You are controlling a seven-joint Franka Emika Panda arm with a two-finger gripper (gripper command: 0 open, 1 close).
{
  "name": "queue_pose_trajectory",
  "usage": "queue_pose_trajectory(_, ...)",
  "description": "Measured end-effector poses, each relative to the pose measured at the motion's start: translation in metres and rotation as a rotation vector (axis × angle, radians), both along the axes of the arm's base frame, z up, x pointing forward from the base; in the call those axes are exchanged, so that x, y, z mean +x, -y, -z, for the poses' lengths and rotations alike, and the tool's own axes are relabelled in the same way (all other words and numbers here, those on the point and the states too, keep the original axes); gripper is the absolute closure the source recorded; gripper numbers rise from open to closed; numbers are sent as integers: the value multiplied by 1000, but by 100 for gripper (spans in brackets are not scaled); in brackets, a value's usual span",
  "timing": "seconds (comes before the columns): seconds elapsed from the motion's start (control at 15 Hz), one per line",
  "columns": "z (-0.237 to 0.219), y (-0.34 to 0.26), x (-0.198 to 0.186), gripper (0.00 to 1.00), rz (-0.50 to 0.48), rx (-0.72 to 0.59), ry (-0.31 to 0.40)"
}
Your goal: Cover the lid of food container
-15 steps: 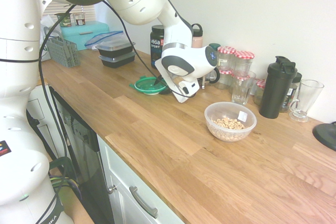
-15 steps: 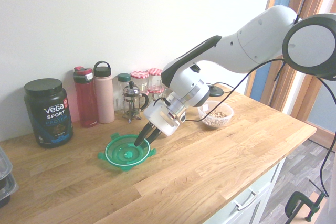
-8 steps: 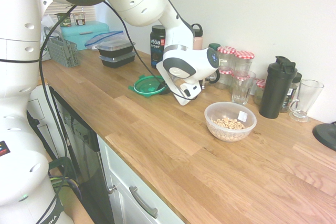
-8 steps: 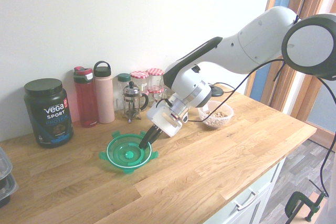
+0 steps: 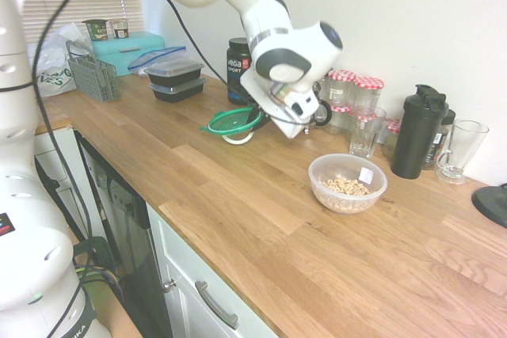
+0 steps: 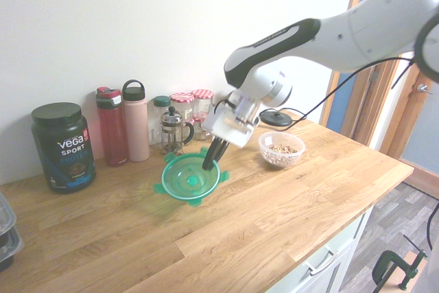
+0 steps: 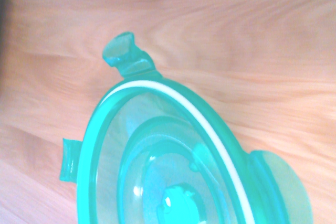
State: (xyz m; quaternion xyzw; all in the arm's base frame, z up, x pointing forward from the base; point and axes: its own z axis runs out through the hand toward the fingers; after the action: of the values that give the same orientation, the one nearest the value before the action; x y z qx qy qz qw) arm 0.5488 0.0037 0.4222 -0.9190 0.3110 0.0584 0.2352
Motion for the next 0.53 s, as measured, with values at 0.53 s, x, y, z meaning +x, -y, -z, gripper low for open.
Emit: queue_pose_trajectory(0.53,-199,19,-69,100,39,-597,132)
